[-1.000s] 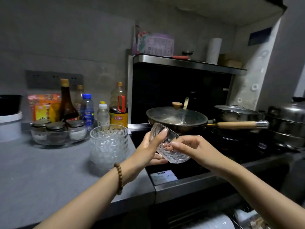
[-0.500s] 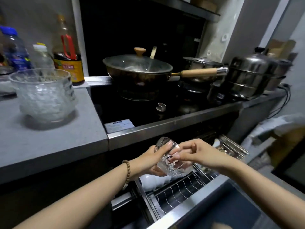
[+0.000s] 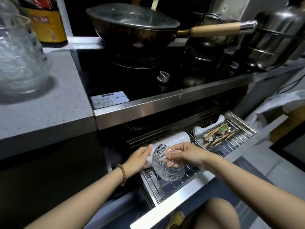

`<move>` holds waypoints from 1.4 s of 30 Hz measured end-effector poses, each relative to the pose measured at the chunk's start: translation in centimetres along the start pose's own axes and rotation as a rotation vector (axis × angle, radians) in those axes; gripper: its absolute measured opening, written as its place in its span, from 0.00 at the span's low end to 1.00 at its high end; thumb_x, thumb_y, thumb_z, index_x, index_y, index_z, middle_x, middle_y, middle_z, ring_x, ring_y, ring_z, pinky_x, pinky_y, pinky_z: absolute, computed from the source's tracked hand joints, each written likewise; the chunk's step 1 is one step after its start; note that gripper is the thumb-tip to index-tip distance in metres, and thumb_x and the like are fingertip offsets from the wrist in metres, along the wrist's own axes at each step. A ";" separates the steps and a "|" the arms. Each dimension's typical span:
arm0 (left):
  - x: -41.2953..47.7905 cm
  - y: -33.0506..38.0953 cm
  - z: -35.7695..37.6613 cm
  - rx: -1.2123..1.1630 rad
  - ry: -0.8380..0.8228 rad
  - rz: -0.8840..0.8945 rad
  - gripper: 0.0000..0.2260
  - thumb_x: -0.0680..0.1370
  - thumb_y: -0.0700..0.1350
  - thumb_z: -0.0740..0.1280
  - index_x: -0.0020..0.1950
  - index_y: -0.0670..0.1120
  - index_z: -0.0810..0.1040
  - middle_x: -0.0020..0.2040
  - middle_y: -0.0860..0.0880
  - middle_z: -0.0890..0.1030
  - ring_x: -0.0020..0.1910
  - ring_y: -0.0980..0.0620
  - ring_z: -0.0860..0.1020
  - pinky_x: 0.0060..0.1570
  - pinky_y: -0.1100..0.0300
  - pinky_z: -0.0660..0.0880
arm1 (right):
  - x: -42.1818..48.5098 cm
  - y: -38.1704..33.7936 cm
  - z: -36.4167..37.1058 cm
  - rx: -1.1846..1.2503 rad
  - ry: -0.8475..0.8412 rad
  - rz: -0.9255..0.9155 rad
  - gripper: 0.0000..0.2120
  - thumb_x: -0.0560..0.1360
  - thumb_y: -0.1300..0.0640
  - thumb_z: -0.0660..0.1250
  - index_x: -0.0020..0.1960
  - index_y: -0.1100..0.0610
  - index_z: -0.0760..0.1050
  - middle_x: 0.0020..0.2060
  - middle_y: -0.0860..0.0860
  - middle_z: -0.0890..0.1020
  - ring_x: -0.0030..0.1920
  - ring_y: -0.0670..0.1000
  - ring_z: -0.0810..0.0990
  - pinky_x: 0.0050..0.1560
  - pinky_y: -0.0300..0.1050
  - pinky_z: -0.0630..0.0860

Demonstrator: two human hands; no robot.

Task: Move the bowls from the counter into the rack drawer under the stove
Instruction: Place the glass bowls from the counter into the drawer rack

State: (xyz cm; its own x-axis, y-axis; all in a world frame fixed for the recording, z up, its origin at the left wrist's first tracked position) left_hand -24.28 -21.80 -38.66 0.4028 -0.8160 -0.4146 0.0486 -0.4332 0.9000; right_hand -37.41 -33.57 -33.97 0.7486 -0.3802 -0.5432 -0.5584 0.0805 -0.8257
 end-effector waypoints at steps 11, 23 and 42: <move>1.4 -8.8 -1.7 0.841 0.017 0.209 0.55 0.56 0.80 0.31 0.77 0.51 0.41 0.78 0.55 0.42 0.76 0.53 0.40 0.74 0.56 0.39 | 5.9 4.8 0.5 0.032 -0.071 0.350 0.04 0.75 0.64 0.65 0.43 0.63 0.77 0.37 0.53 0.82 0.37 0.49 0.79 0.35 0.38 0.79; 1.7 -11.7 -0.5 0.804 0.048 0.236 0.43 0.68 0.73 0.45 0.74 0.54 0.32 0.72 0.60 0.29 0.75 0.53 0.37 0.73 0.57 0.39 | 9.8 8.2 2.2 0.037 -0.151 0.460 0.06 0.77 0.61 0.64 0.43 0.59 0.79 0.31 0.48 0.85 0.30 0.42 0.82 0.31 0.33 0.78; 1.7 -11.1 -0.2 0.746 0.012 0.232 0.41 0.75 0.65 0.55 0.76 0.51 0.34 0.71 0.61 0.28 0.76 0.55 0.45 0.74 0.56 0.50 | 10.3 9.0 2.1 -0.210 -0.163 0.420 0.07 0.73 0.57 0.70 0.46 0.61 0.79 0.35 0.53 0.83 0.31 0.46 0.81 0.29 0.35 0.77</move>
State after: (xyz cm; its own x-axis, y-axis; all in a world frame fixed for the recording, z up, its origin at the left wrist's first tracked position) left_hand -24.00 -18.30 -49.29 0.3377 -0.9148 -0.2216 -0.6634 -0.3983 0.6334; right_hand -34.00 -34.85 -47.28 0.4800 -0.2040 -0.8533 -0.8714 0.0022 -0.4907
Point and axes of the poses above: each hand's wrist, its own x-axis towards the middle knuckle, its own z-axis out of the palm, y = z × x, the point moved 3 cm from there along x, towards the middle knuckle
